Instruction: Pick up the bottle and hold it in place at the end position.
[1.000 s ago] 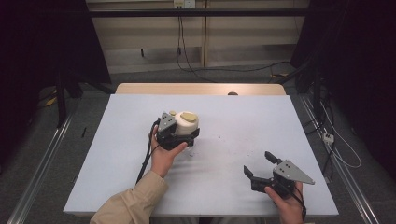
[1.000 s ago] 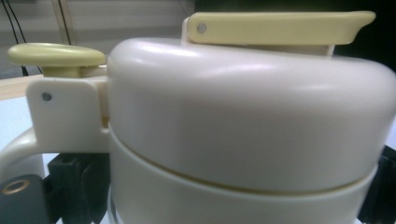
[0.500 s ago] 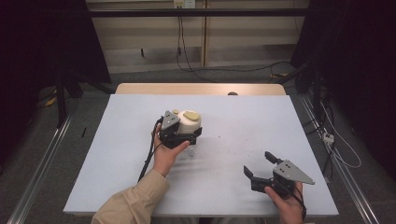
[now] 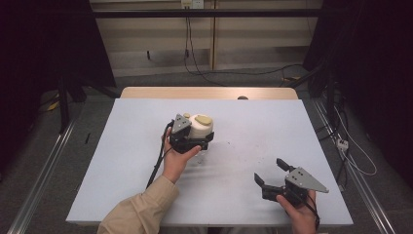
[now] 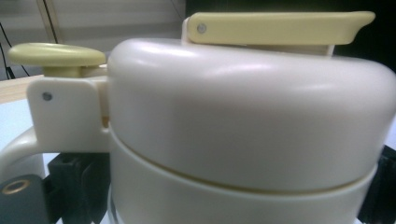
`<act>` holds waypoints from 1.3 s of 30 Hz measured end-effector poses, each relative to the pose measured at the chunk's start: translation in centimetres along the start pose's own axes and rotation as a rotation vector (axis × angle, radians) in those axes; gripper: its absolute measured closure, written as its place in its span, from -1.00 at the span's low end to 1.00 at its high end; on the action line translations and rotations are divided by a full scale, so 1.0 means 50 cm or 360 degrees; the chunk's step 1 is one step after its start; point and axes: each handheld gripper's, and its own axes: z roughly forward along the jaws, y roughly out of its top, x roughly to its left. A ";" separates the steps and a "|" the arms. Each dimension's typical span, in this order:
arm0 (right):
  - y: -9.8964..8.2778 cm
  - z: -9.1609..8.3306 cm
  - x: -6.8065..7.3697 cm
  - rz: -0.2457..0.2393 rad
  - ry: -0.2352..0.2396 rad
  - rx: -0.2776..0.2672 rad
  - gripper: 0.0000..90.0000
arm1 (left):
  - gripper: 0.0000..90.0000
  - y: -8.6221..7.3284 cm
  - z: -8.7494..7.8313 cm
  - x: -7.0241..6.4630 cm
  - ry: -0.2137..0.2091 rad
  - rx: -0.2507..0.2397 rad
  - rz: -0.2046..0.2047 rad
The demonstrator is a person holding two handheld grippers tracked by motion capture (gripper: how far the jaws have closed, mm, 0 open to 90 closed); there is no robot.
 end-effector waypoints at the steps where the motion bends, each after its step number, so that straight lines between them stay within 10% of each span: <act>1: 0.000 0.000 0.000 0.0000 0.0000 0.0000 -0.84 | -0.86 0.000 0.001 0.000 0.0001 0.0002 -0.0002; 39: 0.000 0.001 0.002 0.0013 0.0013 -0.0003 -0.84 | -0.86 0.019 0.028 0.002 -0.0037 0.0016 -0.0002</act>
